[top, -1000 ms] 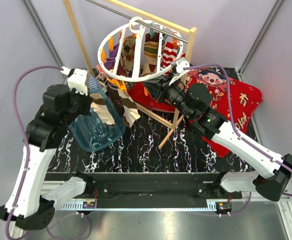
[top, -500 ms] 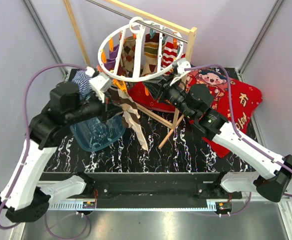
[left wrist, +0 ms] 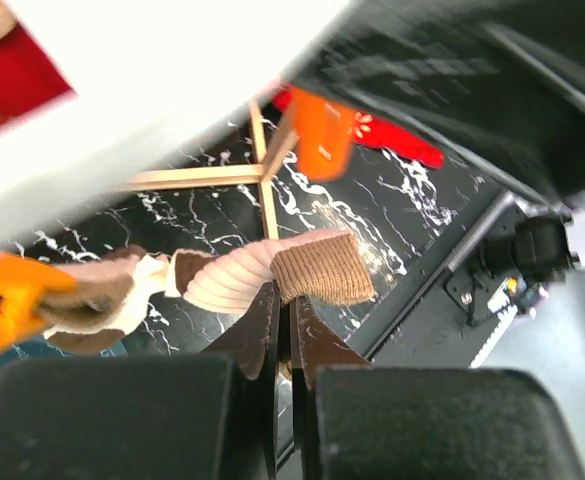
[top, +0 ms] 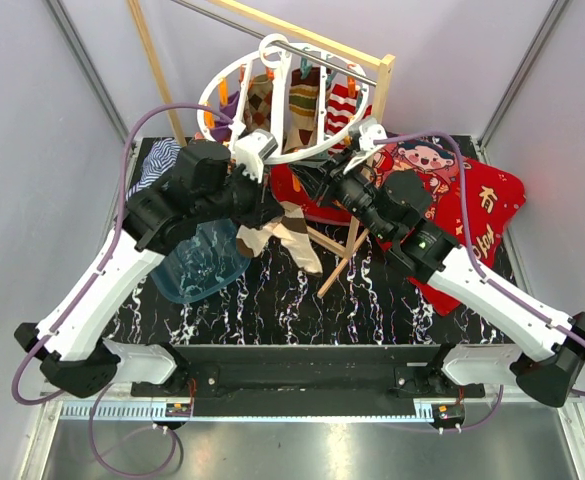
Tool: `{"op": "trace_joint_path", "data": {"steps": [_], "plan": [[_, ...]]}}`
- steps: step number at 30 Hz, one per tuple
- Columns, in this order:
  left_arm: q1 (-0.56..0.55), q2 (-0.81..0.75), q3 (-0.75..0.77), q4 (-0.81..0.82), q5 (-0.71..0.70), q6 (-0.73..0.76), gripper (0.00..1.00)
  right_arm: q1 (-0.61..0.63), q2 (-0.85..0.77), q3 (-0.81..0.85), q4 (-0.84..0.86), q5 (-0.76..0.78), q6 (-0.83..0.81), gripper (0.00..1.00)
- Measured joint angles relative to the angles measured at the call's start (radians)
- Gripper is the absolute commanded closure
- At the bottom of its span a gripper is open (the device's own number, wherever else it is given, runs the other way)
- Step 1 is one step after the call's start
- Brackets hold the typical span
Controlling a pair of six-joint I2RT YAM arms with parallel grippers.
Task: Clip the socks to the hanger
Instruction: Clamp the sock onto the hanger.
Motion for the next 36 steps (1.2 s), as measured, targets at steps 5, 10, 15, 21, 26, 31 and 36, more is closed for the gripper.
{"op": "trace_joint_path", "data": {"steps": [5,10,15,21,26,31,36], "plan": [[-0.006,0.058,0.058,-0.010,-0.064,-0.058,1.00,0.000,-0.011,-0.008,0.014,-0.002,0.000,1.00],[-0.007,0.087,0.103,-0.016,-0.105,-0.099,1.00,-0.002,-0.017,-0.010,0.021,-0.009,-0.003,1.00],[-0.009,0.105,0.133,-0.027,-0.127,-0.133,1.00,-0.003,-0.017,-0.018,0.028,-0.011,-0.004,1.00],[-0.010,0.119,0.142,-0.034,-0.129,-0.165,1.00,-0.010,-0.017,-0.027,0.037,-0.028,-0.005,1.00],[-0.010,0.122,0.145,-0.036,-0.131,-0.179,1.00,-0.011,-0.017,-0.029,0.040,-0.035,-0.005,1.00],[-0.011,0.127,0.146,-0.038,-0.143,-0.183,1.00,-0.013,-0.017,-0.029,0.041,-0.044,-0.005,1.00],[-0.012,0.148,0.166,-0.058,-0.156,-0.186,1.00,-0.014,-0.017,-0.030,0.042,-0.055,-0.005,1.00]]}}
